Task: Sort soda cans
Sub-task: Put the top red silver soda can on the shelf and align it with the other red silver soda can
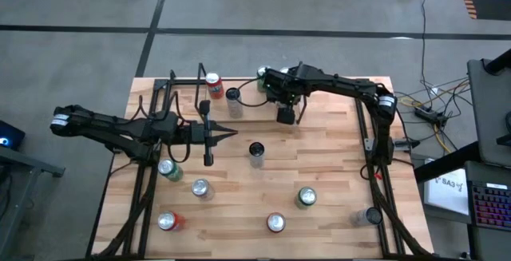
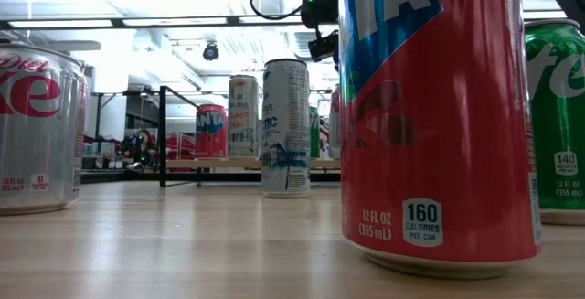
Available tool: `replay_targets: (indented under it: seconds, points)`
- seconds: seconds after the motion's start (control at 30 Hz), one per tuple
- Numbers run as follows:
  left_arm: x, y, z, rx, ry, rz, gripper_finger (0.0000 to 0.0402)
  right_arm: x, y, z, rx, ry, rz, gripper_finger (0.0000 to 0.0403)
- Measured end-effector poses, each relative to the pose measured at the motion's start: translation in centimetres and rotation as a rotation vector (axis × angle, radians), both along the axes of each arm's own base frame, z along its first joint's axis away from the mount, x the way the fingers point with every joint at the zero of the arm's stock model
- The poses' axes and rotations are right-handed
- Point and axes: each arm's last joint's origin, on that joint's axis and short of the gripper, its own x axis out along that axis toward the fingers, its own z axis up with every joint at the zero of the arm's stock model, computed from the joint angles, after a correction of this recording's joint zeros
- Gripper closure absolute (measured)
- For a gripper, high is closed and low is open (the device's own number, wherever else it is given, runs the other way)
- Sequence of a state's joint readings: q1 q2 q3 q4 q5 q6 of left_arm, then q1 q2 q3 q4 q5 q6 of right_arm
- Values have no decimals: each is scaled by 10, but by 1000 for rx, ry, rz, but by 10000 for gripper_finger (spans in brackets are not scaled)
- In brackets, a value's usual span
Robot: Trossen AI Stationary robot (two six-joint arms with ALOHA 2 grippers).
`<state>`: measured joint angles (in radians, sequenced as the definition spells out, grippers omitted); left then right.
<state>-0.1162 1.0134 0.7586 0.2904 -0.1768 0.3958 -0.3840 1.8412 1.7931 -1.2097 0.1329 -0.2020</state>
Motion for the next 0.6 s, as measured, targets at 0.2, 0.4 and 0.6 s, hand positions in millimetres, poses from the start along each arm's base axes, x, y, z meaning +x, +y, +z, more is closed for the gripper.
replay_targets:
  seconds: [0.2,0.4,0.6]
  points:
    - [0,0,0,0,0,0,401,-1,-5,0,-4,-11,-13,110]
    - [0,0,0,0,0,0,401,0,-7,-2,-5,-8,-10,110]
    - [0,0,0,0,0,1,401,4,-8,-12,4,18,3,110]
